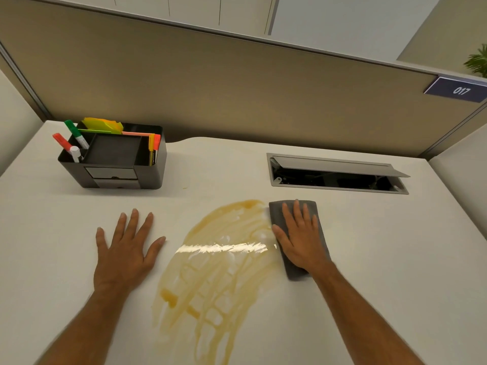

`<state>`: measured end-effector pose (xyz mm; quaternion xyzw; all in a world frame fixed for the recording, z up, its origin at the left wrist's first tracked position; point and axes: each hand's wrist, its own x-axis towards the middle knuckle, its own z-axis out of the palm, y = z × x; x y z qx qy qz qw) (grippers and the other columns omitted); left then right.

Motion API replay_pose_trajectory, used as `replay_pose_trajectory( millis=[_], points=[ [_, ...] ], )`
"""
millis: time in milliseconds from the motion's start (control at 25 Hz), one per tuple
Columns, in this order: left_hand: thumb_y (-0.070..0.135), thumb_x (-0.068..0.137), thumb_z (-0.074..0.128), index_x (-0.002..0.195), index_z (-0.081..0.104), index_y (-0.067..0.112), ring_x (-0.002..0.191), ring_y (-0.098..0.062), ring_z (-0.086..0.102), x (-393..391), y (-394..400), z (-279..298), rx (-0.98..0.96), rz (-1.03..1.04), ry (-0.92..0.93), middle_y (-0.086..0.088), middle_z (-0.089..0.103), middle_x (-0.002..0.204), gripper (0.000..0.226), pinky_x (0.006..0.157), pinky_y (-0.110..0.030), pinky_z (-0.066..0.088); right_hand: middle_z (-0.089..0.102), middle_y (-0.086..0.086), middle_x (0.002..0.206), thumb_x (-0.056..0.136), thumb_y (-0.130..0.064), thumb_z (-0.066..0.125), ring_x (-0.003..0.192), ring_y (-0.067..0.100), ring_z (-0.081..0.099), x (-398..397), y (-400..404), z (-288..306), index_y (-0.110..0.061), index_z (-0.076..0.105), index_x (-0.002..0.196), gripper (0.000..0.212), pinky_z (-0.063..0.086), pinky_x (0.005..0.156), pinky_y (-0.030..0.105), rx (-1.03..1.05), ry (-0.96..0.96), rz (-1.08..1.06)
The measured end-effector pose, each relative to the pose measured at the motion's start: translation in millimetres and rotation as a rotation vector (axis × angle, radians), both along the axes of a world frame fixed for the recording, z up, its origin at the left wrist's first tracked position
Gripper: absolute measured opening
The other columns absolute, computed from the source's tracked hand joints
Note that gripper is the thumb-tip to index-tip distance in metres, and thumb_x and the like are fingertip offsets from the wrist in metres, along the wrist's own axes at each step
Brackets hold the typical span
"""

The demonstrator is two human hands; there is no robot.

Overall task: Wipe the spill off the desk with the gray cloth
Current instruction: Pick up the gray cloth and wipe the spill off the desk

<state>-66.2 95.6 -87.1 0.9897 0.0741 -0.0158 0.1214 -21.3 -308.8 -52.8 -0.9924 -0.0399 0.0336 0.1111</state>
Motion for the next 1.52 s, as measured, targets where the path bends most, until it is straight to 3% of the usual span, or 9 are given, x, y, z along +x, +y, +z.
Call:
replay_pose_trajectory(
  millis=[80,200,480,680,920,1280,1520],
  points=[
    [0.073,0.09,0.007,0.158,0.011,0.04,0.156,-0.016,-0.001,0.3,0.4,-0.2,-0.006,0.007,0.001,0.006,0.007,0.17,0.076,0.121,-0.054,-0.006,-0.008,0.008,0.169,0.086,-0.078,-0.012,0.157,0.029,-0.009,5.9,2.4,-19.3,-0.026,-0.001,0.162,0.092,-0.007,0.124,0.053,-0.091,0.008,-0.016],
    [0.073,0.091,0.008,0.159,0.01,0.04,0.156,-0.016,-0.001,0.7,0.7,-0.8,0.007,0.004,-0.002,0.006,0.007,0.17,0.075,0.121,-0.055,-0.006,-0.002,0.008,0.171,0.087,-0.07,-0.02,0.157,0.027,-0.006,16.6,2.9,-24.4,-0.028,0.0,0.162,0.088,-0.005,0.125,0.055,-0.101,-0.006,-0.056],
    [0.071,0.094,0.014,0.159,0.014,0.039,0.157,-0.018,0.004,1.6,1.4,-5.7,0.035,0.002,-0.026,0.004,0.011,0.169,0.072,0.121,-0.057,-0.001,-0.006,-0.004,0.171,0.1,-0.054,0.002,0.157,0.024,-0.01,66.6,9.7,-20.4,-0.038,0.003,0.161,0.063,-0.01,0.122,0.057,-0.115,-0.027,0.051],
    [0.071,0.094,0.011,0.159,0.014,0.038,0.157,-0.019,0.005,1.7,1.1,-5.0,0.044,0.001,-0.029,0.003,0.012,0.169,0.073,0.121,-0.058,-0.001,-0.005,-0.008,0.17,0.099,-0.058,-0.002,0.156,0.022,-0.013,83.9,12.1,-20.5,-0.04,0.005,0.161,0.064,-0.016,0.12,0.058,-0.167,-0.03,0.248],
    [0.072,0.093,0.007,0.159,0.012,0.038,0.157,-0.019,0.003,1.4,0.9,-3.7,0.038,0.0,-0.015,0.002,0.01,0.17,0.074,0.121,-0.057,-0.003,-0.001,-0.01,0.17,0.102,-0.053,0.009,0.157,0.019,-0.009,62.1,8.4,-22.0,-0.037,0.008,0.161,0.061,-0.013,0.122,0.057,-0.151,-0.027,0.326],
    [0.074,0.091,0.002,0.159,0.009,0.038,0.157,-0.019,0.0,1.5,1.3,-2.4,0.028,-0.01,-0.004,0.002,0.008,0.17,0.077,0.12,-0.057,-0.006,-0.004,-0.008,0.17,0.104,-0.052,0.006,0.156,0.019,-0.013,-46.2,12.2,-30.7,-0.036,0.005,0.161,0.06,-0.008,0.122,0.059,-0.122,-0.04,0.127],
    [0.074,0.091,0.003,0.159,0.013,0.036,0.157,-0.023,0.004,2.0,1.0,-3.1,0.033,-0.018,-0.017,0.0,0.012,0.169,0.078,0.12,-0.059,-0.004,0.006,0.0,0.17,0.105,-0.053,0.007,0.157,0.025,-0.002,-100.7,43.5,-44.5,-0.029,0.008,0.162,0.062,-0.006,0.122,0.06,-0.141,-0.088,-0.116]
  ],
)
